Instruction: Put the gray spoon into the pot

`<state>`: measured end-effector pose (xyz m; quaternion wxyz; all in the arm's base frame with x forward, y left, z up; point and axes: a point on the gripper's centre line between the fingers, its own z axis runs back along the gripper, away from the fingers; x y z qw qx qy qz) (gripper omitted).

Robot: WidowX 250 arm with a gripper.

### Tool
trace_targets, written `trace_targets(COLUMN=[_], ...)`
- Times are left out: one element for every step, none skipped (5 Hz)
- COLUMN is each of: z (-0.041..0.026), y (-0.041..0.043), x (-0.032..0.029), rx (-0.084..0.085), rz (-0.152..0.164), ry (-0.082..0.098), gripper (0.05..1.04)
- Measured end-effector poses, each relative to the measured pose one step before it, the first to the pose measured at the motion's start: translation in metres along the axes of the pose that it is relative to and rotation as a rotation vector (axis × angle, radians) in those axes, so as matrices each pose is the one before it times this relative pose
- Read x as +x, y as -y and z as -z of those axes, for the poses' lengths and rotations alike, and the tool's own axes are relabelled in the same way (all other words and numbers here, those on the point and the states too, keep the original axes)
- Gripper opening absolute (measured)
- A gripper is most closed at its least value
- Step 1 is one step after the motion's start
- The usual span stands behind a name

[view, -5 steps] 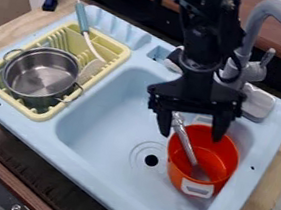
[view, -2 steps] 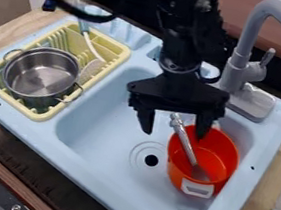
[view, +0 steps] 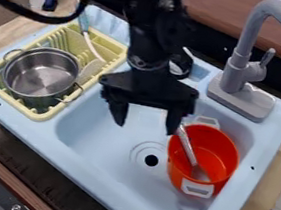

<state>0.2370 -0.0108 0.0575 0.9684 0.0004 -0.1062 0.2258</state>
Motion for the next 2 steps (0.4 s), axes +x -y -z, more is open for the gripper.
trace_targets(z=[0.0005,-0.00248], y=[-0.01389,-0.01637], x=[0.00956,0.0156], rx=[0.0072,-0.0169], rz=[-0.0371,-0.0308], ry=[0.0166,0.0088], gripper=[0.999,0.999])
